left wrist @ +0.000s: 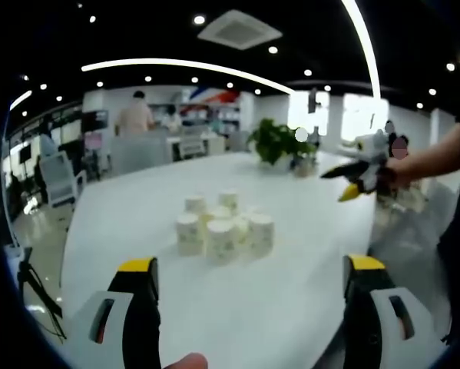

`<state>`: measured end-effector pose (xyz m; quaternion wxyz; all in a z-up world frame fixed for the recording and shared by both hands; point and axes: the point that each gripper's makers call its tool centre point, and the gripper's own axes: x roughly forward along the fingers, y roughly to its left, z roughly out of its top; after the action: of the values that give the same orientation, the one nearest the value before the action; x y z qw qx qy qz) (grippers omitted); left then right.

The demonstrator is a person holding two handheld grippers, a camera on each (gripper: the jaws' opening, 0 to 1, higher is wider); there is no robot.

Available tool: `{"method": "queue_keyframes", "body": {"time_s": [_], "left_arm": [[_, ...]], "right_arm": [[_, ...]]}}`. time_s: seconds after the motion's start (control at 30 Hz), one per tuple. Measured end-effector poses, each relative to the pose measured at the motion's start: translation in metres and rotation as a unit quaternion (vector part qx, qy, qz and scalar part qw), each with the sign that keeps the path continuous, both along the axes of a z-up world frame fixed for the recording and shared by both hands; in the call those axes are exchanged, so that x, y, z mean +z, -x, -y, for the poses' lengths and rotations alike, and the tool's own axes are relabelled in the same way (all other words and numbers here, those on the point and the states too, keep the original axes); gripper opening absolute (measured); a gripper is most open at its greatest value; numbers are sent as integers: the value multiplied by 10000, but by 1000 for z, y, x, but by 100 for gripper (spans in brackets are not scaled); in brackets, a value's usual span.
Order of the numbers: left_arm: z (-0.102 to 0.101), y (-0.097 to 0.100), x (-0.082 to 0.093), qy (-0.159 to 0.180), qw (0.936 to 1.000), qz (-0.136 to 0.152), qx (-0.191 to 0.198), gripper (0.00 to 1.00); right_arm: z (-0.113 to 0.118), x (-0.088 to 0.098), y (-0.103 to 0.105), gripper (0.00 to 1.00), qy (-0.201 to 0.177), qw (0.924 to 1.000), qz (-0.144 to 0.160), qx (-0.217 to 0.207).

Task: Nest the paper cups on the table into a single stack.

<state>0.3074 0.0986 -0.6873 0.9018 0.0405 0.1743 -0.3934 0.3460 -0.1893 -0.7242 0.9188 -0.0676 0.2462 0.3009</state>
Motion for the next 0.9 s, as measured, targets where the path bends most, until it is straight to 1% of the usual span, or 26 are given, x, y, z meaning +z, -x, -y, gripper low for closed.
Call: {"method": "queue_keyframes", "body": {"time_s": [0.1, 0.13, 0.17, 0.2, 0.3, 0.37, 0.43, 0.5, 0.57, 0.7, 0.9], "left_arm": [[-1, -1, 0, 10, 10000, -3, 66, 100], [-2, -2, 1, 23, 9999, -16, 98, 100], [-2, -2, 1, 27, 9999, -15, 113, 100], [-2, -3, 2, 23, 9999, 4, 137, 100], [-2, -4, 0, 7, 9998, -40, 178, 100], [-1, -4, 0, 18, 9998, -34, 187, 100], [0, -4, 0, 14, 9998, -40, 196, 100], [1, -4, -1, 7, 9998, -48, 197, 100], [2, -3, -3, -25, 9998, -80, 171, 100], [2, -3, -4, -51, 9998, -85, 199, 100], [0, -3, -5, -78, 9995, -110, 277, 100]], "right_arm": [[-1, -3, -6, 90, -65, 10000, -25, 9], [-1, -5, -8, 88, -133, 9999, -99, -11], [0, -5, -10, 88, -177, 9997, -139, -60], [0, -3, -14, 88, -249, 9996, -118, -113], [1, -2, -21, 86, -416, 9989, -146, -161], [0, -4, -25, 83, -452, 9987, -213, -111], [-1, -5, -30, 82, -502, 9985, -193, -70], [-4, -6, -34, 78, -550, 9982, -220, -16], [-7, -8, -39, 78, -601, 9978, -297, -1], [-14, -12, -45, 76, -542, 9978, -344, 141], [-21, -16, -58, 75, -576, 9971, -423, 260]]}}
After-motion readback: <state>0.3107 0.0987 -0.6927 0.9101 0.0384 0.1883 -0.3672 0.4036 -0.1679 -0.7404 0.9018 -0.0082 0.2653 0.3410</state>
